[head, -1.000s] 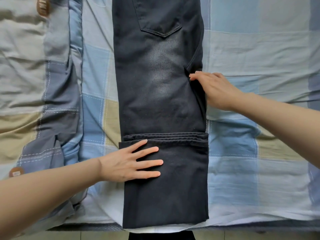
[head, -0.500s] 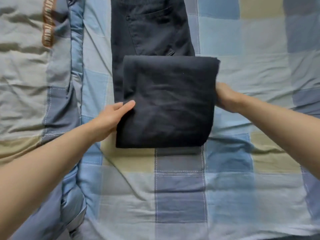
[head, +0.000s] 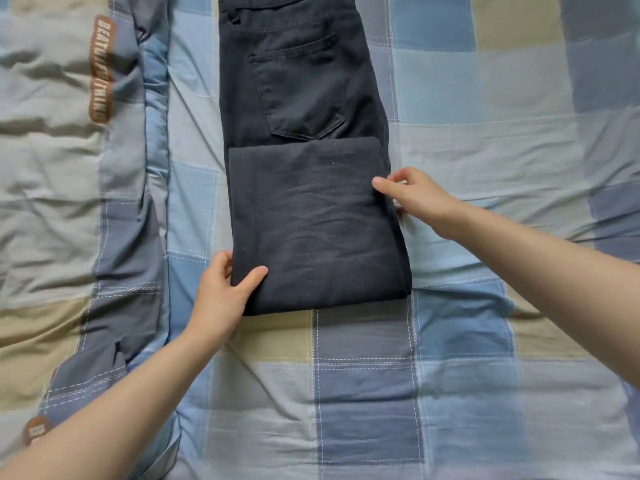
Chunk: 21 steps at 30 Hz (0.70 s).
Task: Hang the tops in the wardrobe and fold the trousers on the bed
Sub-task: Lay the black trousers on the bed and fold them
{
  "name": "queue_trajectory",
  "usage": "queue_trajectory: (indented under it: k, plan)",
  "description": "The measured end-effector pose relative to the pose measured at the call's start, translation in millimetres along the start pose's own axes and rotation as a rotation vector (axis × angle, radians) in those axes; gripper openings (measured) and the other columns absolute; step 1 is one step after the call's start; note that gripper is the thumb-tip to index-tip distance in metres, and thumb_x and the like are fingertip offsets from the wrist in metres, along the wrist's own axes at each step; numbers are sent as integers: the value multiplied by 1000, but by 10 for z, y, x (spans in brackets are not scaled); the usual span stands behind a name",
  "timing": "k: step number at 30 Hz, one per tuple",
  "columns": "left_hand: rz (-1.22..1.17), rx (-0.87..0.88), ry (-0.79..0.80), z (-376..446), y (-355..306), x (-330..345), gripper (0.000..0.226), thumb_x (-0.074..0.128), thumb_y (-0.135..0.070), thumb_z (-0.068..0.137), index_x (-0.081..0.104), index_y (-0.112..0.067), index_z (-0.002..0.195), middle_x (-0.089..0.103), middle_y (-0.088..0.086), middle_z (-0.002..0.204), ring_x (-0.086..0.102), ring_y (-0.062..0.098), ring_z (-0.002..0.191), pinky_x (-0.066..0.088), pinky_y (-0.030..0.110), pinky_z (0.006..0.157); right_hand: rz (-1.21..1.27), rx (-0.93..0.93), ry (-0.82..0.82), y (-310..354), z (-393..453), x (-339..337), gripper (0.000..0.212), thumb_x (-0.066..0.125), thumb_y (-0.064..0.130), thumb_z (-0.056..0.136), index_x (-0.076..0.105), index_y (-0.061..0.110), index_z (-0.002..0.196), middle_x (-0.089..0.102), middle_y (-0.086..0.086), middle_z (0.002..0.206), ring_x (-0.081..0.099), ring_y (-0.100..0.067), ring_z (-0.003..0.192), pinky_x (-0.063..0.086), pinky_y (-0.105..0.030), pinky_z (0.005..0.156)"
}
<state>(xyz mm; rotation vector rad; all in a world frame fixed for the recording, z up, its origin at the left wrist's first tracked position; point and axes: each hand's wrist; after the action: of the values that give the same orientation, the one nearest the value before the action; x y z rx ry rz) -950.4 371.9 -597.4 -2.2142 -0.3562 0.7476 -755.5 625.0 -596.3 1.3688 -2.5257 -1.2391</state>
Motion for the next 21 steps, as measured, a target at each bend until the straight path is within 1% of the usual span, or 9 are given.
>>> queue_trajectory:
  k: [2,4,7,9,12,15,17,19,21]
  plan:
    - [163,15,-48,-11,-7,14,34,76,-29,84,53,-22,109,59,-18,96,60,5,89,44,22,75,-8,-3,-50,9,8,42,37,65,41,87,53,14,109,55,0,98,52,-13,84,44,-29,83]
    - [315,79,-107,4,22,9,54,77,-36,81,47,-25,124,54,-10,102,54,13,94,42,30,80,32,-17,-97,4,11,74,20,67,29,87,56,14,95,57,-4,87,49,-15,69,43,-30,69]
    - [460,212,-76,84,15,-56,78,77,-40,80,32,-30,143,41,-9,117,43,5,100,39,33,84,67,-13,-124,-27,8,103,15,65,20,88,51,19,82,58,-1,75,46,-13,58,41,-26,59]
    - [483,263,13,206,-33,-109,86,79,-38,78,28,-35,146,39,-9,118,42,4,101,39,32,87,105,9,-134,-32,15,100,17,66,17,87,51,20,80,57,0,74,49,-14,62,44,-27,61]
    - [447,292,94,345,-99,-174,90,82,-31,76,27,-38,148,44,-5,116,45,7,102,36,27,90,166,58,-145,-24,19,93,18,69,14,86,53,19,80,55,0,81,52,-18,77,50,-33,76]
    - [480,323,80,302,-69,-128,83,80,-29,78,33,-34,147,45,-6,117,42,4,105,33,22,93,163,62,-160,-23,9,91,19,72,15,84,54,18,81,52,2,83,52,-18,83,52,-36,84]
    - [357,270,78,263,26,-111,81,81,-28,77,38,-37,145,46,-8,121,45,3,109,37,24,98,133,70,-147,-23,-6,90,19,73,16,84,54,19,81,52,2,82,51,-17,83,52,-37,88]
    - [202,216,135,258,125,-146,79,81,-31,75,40,-46,141,47,-10,126,51,3,109,44,31,100,93,61,-128,-38,-17,92,19,73,20,83,54,20,82,54,-1,84,52,-16,78,53,-36,84]
    - [185,230,211,282,165,-233,69,74,-25,85,40,-46,141,46,-9,125,54,2,90,48,31,96,-12,-43,-174,-80,-27,84,21,72,24,82,52,19,87,57,-2,90,54,-15,73,50,-34,77]
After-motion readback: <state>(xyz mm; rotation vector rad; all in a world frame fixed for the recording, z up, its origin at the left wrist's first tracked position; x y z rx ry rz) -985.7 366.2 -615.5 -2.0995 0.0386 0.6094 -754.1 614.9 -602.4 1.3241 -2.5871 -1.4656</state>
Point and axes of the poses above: each hand's wrist, its own z-axis towards the middle knuckle, its own x-axis out of the palm, y = z × x
